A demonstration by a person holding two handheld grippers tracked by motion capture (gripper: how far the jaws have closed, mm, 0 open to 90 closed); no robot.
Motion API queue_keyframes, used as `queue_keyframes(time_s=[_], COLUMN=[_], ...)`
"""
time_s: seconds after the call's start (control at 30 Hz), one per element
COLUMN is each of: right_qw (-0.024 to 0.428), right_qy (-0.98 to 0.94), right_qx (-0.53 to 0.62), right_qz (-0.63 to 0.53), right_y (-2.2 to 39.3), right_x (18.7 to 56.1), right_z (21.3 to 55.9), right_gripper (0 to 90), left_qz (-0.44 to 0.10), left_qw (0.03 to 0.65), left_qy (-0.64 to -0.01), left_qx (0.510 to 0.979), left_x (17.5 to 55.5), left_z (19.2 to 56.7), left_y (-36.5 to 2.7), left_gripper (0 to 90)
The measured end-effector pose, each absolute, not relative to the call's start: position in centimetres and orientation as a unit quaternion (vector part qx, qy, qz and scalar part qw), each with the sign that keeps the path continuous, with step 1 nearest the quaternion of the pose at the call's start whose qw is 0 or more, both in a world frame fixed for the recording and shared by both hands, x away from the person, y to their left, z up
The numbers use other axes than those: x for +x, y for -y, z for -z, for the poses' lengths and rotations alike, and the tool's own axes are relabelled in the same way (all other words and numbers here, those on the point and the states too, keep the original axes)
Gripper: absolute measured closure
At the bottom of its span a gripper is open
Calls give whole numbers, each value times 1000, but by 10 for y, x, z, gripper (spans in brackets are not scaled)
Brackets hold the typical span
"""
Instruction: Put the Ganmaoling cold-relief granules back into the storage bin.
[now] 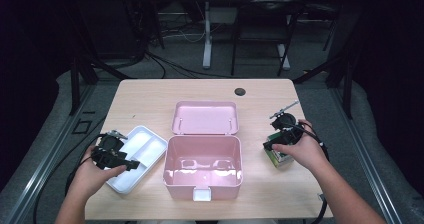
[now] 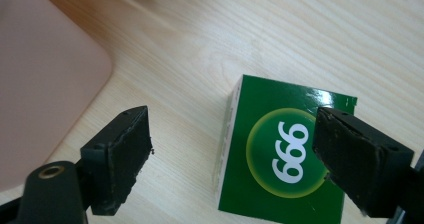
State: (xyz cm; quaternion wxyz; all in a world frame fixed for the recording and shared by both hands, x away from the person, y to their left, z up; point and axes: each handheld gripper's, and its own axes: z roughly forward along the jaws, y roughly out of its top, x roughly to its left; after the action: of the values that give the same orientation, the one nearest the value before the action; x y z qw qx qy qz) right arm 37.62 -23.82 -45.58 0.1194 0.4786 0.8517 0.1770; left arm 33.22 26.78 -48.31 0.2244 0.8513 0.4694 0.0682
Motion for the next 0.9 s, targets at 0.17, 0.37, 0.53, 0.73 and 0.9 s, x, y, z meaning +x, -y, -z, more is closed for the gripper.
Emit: queue_keyframes(time_s=[0.17, 0.37, 0.53, 0.73, 0.9], right_qw=[91, 69, 54, 58, 58], right_qy=[-847, -837, -836, -834, -831], right_qx=[502, 530, 537, 541, 545], right_qz=[-147, -117, -102, -95, -93], right_y=[244, 253, 258, 261, 264], right_x=[386, 397, 403, 406, 411], right_z=[460, 468, 473, 475, 477], right_gripper=[148, 147, 147, 147, 144], left_qz=[-65, -64, -61, -60, -60], left_qw=[221, 222, 222, 221, 222], left_qy=[-469, -467, -469, -465, -465], left_qx=[853, 854, 853, 855, 855], left_x=[332, 332, 333, 333, 333], left_z=[485, 485, 486, 487, 487], left_y=[-267, -266, -266, -265, -265], left_gripper=[374, 375, 375, 375, 375])
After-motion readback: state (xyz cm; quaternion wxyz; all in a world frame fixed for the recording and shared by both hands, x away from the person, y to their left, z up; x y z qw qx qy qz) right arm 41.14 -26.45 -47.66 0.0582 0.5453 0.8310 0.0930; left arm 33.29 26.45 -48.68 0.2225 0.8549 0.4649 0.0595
